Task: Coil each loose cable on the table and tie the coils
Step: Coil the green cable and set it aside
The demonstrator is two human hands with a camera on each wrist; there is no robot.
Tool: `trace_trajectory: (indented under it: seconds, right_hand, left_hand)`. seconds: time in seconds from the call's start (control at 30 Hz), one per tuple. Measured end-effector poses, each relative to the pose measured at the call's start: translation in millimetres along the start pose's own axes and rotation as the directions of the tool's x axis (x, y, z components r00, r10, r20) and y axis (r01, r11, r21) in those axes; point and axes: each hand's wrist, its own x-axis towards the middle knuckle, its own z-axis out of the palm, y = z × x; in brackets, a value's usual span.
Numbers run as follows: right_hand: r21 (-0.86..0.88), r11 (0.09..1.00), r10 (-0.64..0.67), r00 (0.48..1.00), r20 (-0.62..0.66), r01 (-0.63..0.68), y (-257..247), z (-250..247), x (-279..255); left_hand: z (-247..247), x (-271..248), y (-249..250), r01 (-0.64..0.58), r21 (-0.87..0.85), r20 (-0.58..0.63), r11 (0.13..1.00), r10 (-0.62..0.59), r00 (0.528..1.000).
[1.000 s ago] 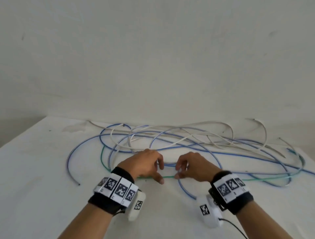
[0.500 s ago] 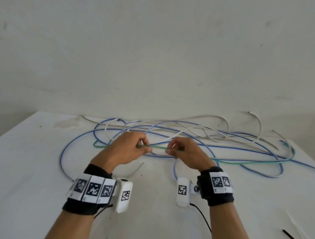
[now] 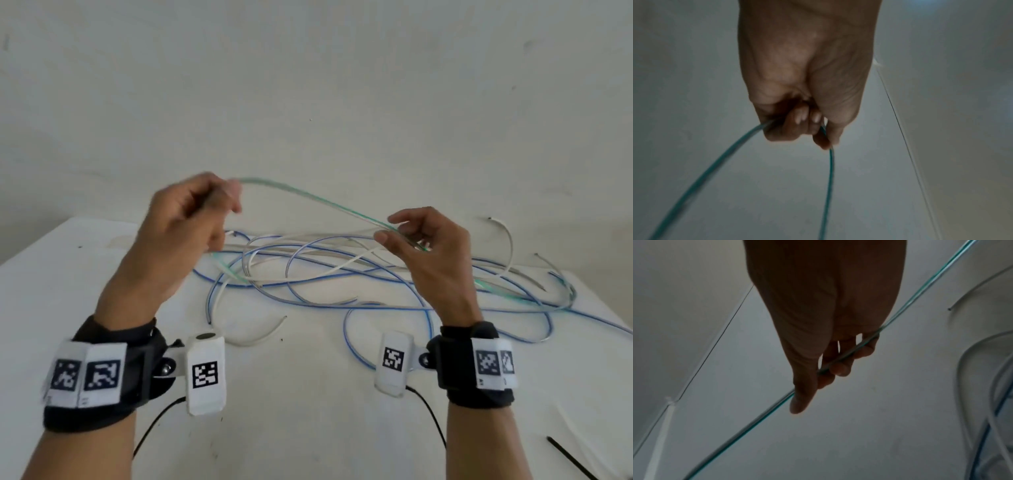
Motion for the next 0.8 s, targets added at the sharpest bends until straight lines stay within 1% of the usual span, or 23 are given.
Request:
trace_trajectory:
  seconds: [0.03,0.1,0.2,0.27,0.3,0.33,0.37,0.4,0.47,0.53,0.57,0.63,0.67,0.73,0.8]
  right_hand:
    - [-0.061,0.998,0.001,1.000,0.029,0.001,1.9,0.0,-1.0]
    - [-0.159,0.987,0.030,0.998,0.049,-0.022,8.8,-2.2,-1.8]
    - [-0.308,0.949,0.081,0.997,0.017,-0.072,21.3,-13.9,-1.2]
    - [-0.437,0.892,0.109,0.994,-0.032,-0.112,25.4,-22.3,-0.6]
    - [-0.511,0.847,0.134,0.989,-0.062,-0.146,25.2,-25.1,-1.3]
    - [-0.570,0.802,0.157,0.984,-0.088,-0.179,25.2,-26.9,-1.7]
    - [-0.588,0.785,0.173,0.981,-0.091,-0.193,25.0,-27.3,-2.2]
    - [-0.568,0.802,0.178,0.982,-0.070,-0.186,23.8,-25.8,-1.7]
    - [-0.431,0.889,0.165,0.986,-0.019,-0.157,15.7,-17.0,-1.8]
    - [-0.184,0.964,0.194,0.981,0.004,-0.190,1.3,-4.3,-2.9]
    - [-0.032,0.971,0.238,0.971,0.030,-0.237,-7.7,2.4,-4.5]
    - [0.256,0.910,0.302,0.945,0.127,-0.326,-24.8,13.7,-9.1]
    - [0.344,0.873,0.307,0.938,0.161,-0.345,-29.5,17.3,-10.6]
    - [0.435,0.823,0.313,0.931,0.187,-0.364,-35.7,22.0,-12.9]
    - [0.473,0.796,0.329,0.926,0.184,-0.376,-35.9,24.7,-13.8]
  left_hand:
    - [-1.2,0.9,2.9,0.006,-0.111,-0.047,0.994,-0.012,0.999]
    - [-7.4,3.7,6.0,0.011,-0.293,-0.116,0.956,-0.047,0.992]
    - [-25.6,9.4,6.2,0.007,-0.523,-0.194,0.852,-0.128,0.973]
    - [-36.9,11.4,5.2,-0.012,-0.624,-0.222,0.781,-0.164,0.961]
    - [-40.8,11.2,3.8,-0.021,-0.652,-0.231,0.758,-0.172,0.958]
    - [-43.1,11.4,2.5,-0.028,-0.666,-0.238,0.746,-0.177,0.955]
    - [-44.1,11.0,1.0,-0.030,-0.669,-0.243,0.743,-0.181,0.953]
    - [-43.4,10.8,0.4,-0.030,-0.667,-0.247,0.745,-0.183,0.952]
    - [-38.1,9.9,1.4,-0.020,-0.656,-0.247,0.755,-0.189,0.950]
    - [-28.0,9.6,4.7,0.006,-0.647,-0.232,0.762,-0.204,0.951]
    - [-22.0,9.3,6.2,0.022,-0.645,-0.220,0.764,-0.213,0.952]
    - [-10.2,8.8,7.8,0.059,-0.645,-0.188,0.762,-0.233,0.954]
    - [-4.6,8.5,8.2,0.079,-0.644,-0.171,0.761,-0.243,0.955]
    - [6.4,7.2,8.7,0.113,-0.631,-0.145,0.767,-0.260,0.955]
    - [16.6,5.7,9.7,0.139,-0.629,-0.126,0.765,-0.277,0.952]
